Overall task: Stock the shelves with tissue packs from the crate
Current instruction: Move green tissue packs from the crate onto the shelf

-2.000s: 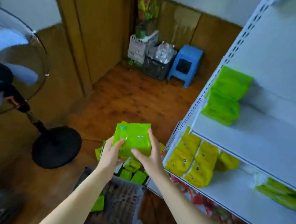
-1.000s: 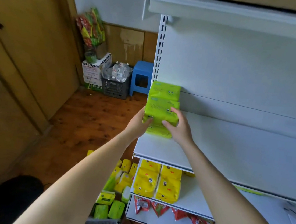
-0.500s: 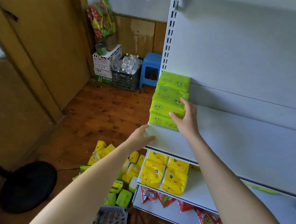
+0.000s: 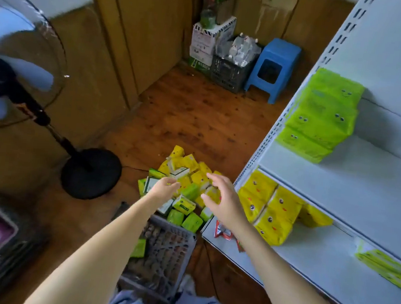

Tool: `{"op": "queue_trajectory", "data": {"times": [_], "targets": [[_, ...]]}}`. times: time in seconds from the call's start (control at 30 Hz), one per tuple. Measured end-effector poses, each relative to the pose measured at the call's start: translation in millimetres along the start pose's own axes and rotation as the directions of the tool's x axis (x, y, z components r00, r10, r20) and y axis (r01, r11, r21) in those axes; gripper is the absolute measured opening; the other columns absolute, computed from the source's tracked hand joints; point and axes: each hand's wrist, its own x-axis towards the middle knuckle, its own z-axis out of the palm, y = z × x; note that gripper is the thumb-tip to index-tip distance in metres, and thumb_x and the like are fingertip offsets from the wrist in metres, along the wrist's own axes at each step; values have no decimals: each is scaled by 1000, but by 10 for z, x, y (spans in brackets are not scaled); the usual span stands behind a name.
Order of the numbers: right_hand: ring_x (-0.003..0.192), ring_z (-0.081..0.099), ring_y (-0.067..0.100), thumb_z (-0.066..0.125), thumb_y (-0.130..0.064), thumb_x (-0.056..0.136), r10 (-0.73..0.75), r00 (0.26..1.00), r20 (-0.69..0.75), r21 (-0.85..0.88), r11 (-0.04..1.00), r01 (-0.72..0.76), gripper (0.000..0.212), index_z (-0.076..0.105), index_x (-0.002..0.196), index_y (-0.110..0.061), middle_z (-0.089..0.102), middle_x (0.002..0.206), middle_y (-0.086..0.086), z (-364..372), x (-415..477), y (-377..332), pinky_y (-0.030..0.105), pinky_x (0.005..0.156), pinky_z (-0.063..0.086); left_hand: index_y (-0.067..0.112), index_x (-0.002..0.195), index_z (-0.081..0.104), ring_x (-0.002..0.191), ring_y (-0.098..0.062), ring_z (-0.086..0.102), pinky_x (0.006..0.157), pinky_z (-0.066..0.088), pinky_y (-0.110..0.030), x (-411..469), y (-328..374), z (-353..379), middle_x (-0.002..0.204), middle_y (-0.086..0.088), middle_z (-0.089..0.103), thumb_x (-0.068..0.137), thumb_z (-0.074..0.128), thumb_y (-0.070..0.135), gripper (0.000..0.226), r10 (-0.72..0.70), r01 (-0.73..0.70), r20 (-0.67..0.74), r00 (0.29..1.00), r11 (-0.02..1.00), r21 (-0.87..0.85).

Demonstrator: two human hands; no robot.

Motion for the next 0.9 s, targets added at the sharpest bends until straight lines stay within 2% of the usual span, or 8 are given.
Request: {"op": "queue_trajectory", "data": {"times": [0.1,0.2,0.27,0.33,0.4,0.47,0.7,0.9], "targets": [[124,43,15,54,-27,93,181,941,286,-63,983,-170,49,37,139,-23,40,137,-1,602,-65,-6,25,93,37,8,100,61,90,-26,60,65,37,-30,-54,-686,-350,96,-15,59,96,48,22,19,-121,118,-45,992,991,-62],[118,47,13,53,-28,94,277,873,401,-84,960,-266,48,36,139,-25,41,138,-1,1172,-139,-17,24,90,38,17,72,52,74,-20,52,52,28,-27,-124,-1359,-661,80,-11,53,94,49,20,22,-233,221,-89,968,966,-134],[116,49,15,53,-28,94,335,835,437,-109,941,-320,48,37,139,-24,44,137,2,1511,-135,-15,24,89,39,20,63,45,78,-19,51,55,36,-28,-91,-1779,-856,81,-13,52,85,53,25,24,-294,274,-93,951,943,-187],[115,51,18,54,-26,93,411,789,457,-137,909,-394,48,38,138,-21,45,135,7,1843,-127,-10,25,87,39,9,76,58,87,-23,55,74,50,-36,-18,-2182,-1028,89,-18,58,82,59,23,15,-369,342,-86,925,911,-231],[115,53,22,55,-24,93,482,743,465,-160,871,-464,49,38,138,-18,46,135,10,2165,-106,9,24,86,38,0,102,61,90,-26,60,75,51,-37,13,-2493,-1166,95,-20,63,90,58,17,22,-421,394,-89,903,892,-222],[118,52,26,54,-22,93,536,701,471,-174,835,-522,50,36,140,-16,45,137,12,2490,-54,100,22,86,37,1,116,58,96,-30,63,82,50,-38,65,-2709,-1261,103,-19,65,92,54,18,29,-424,400,-98,900,895,-196],[119,50,27,54,-21,93,687,563,459,-167,689,-705,52,33,141,-17,43,139,13,3764,207,758,33,87,43,10,131,49,113,-26,57,92,45,-36,722,-3525,-1181,126,-11,59,95,47,20,37,-388,386,-19,921,921,-56],[117,52,27,54,-23,93,681,536,500,-198,692,-695,58,28,144,-21,37,145,11,4789,469,1791,30,83,43,11,138,40,120,-27,51,96,40,-32,1774,-4461,-484,133,-10,53,98,44,24,42,-404,406,87,911,914,-17]]}}
